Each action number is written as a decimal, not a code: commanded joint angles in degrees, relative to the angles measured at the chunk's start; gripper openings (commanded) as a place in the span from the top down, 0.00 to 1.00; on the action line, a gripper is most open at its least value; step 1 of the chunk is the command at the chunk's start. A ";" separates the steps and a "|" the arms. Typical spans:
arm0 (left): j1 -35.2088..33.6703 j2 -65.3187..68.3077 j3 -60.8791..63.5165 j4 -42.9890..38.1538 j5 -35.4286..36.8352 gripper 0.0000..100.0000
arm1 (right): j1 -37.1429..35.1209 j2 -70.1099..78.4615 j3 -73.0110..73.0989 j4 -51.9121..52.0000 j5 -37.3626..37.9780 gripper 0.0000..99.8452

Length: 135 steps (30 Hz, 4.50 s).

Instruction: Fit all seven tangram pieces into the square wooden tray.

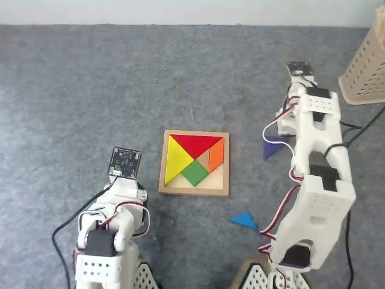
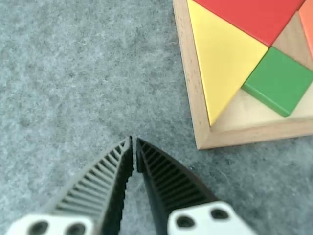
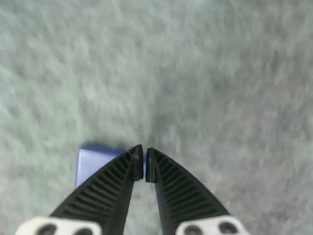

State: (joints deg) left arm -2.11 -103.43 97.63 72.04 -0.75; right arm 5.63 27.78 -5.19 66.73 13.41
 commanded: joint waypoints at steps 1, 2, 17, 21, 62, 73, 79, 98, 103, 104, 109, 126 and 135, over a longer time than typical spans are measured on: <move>-0.26 -1.23 -1.10 0.35 0.35 0.99 | 0.13 -0.66 -2.90 4.00 4.84 0.99; -0.26 -1.23 -1.10 0.35 0.35 0.99 | 0.13 -1.10 -1.49 4.09 5.36 0.99; -0.26 -1.23 -1.10 0.35 0.35 0.99 | -0.48 -24.48 26.73 0.13 7.56 0.99; -0.26 -1.23 -1.10 0.35 0.35 0.99 | -0.57 -35.56 36.22 -0.13 6.33 0.99; -0.26 -1.23 -1.10 0.35 0.35 0.99 | -0.04 -34.51 44.66 -7.60 6.42 0.99; -0.26 -1.23 -1.10 0.35 0.35 0.99 | -0.40 -57.27 48.09 -1.36 8.09 0.99; -0.26 -1.23 -1.10 0.35 0.35 0.99 | -9.89 -58.07 43.52 14.81 26.29 0.93; -0.26 -1.23 -1.10 0.35 0.35 0.99 | -20.62 -58.77 61.89 3.12 41.32 0.79; -0.26 -1.23 -1.10 0.35 0.35 0.99 | -17.54 -50.59 59.87 -2.07 41.49 0.79; -0.26 -1.23 -1.10 0.35 0.35 0.99 | -17.54 -49.36 58.99 -1.98 41.49 0.79; -0.26 -1.23 -1.10 0.35 0.35 0.99 | -17.45 -44.79 54.95 -2.42 41.49 0.79; -0.26 -1.23 -1.10 0.35 0.35 0.99 | -9.89 -36.62 46.77 -4.79 41.14 0.89; -0.26 -1.23 -1.10 0.35 0.35 0.99 | -10.68 -36.53 34.20 1.19 23.38 0.99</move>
State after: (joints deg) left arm -2.11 -103.43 97.63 72.04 -0.75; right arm -4.57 -7.91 36.92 64.00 44.09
